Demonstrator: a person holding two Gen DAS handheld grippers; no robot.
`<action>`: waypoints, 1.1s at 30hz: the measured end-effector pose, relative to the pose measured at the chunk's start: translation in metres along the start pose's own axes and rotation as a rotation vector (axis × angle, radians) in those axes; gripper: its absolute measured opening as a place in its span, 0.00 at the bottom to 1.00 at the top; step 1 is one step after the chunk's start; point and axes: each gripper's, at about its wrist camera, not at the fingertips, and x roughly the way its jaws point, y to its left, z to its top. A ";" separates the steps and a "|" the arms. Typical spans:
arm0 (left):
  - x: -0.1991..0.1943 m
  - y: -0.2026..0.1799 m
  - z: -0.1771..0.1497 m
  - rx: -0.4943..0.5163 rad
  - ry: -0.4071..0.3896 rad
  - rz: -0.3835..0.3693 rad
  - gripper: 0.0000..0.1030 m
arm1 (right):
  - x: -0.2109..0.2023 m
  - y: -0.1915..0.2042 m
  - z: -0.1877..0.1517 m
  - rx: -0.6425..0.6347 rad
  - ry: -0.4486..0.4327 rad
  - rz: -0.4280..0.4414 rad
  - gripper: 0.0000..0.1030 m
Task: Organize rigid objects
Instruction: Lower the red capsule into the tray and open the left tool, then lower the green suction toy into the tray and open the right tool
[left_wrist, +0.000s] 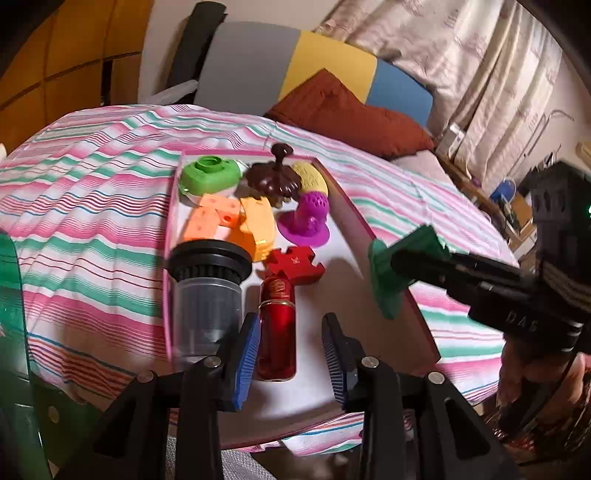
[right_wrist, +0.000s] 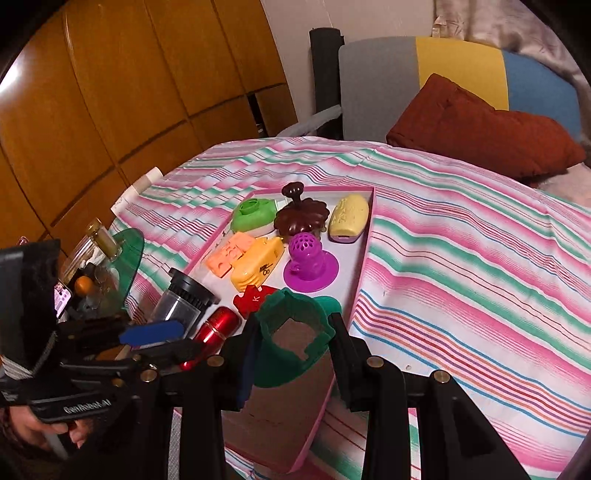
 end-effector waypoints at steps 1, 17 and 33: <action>-0.002 0.002 0.001 -0.007 -0.008 -0.001 0.34 | 0.000 0.001 0.000 -0.002 0.003 -0.005 0.35; -0.026 0.013 0.012 -0.062 -0.094 0.014 0.39 | -0.001 0.014 -0.004 -0.013 0.026 -0.014 0.35; -0.053 0.022 0.023 -0.098 -0.192 0.182 0.52 | 0.014 0.038 -0.014 -0.052 0.091 -0.068 0.35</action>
